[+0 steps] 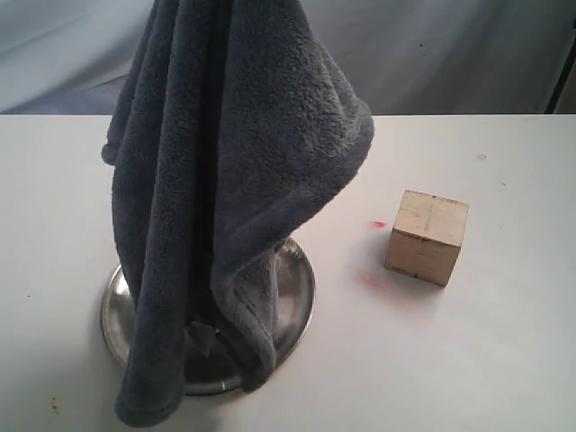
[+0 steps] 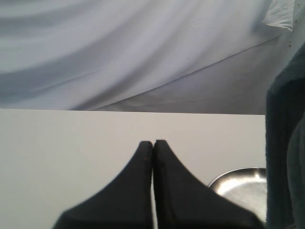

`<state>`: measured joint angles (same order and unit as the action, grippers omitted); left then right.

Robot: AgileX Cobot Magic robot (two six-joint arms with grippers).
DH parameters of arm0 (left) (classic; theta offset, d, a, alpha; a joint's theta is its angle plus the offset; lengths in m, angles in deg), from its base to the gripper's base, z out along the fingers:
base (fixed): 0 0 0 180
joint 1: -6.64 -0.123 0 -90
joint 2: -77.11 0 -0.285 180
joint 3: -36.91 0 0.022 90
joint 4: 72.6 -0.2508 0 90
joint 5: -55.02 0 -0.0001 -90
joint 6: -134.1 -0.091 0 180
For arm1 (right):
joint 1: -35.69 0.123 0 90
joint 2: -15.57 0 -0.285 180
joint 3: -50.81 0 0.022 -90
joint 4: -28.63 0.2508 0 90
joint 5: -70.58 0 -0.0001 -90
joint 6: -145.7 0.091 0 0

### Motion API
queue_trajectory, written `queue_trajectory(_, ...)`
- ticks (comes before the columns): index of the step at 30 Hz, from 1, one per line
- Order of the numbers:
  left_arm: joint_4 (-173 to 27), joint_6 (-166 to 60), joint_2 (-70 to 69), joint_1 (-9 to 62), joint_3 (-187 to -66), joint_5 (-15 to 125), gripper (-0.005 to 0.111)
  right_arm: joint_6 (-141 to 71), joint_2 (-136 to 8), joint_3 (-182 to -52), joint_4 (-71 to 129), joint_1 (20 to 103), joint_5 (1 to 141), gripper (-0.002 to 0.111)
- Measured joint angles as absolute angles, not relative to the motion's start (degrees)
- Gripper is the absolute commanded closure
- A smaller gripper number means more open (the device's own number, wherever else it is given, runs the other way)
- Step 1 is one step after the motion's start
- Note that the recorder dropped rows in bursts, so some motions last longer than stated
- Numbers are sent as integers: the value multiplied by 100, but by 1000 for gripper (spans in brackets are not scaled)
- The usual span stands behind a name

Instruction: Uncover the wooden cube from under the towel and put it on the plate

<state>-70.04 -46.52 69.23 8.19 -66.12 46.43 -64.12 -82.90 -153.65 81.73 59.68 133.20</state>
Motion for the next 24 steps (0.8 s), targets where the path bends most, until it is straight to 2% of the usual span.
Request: queue_trajectory(24,-7004,-4652,6923,819,-6612,4643,105,-6412,-8386,-15365,7863,5968,13218,108)
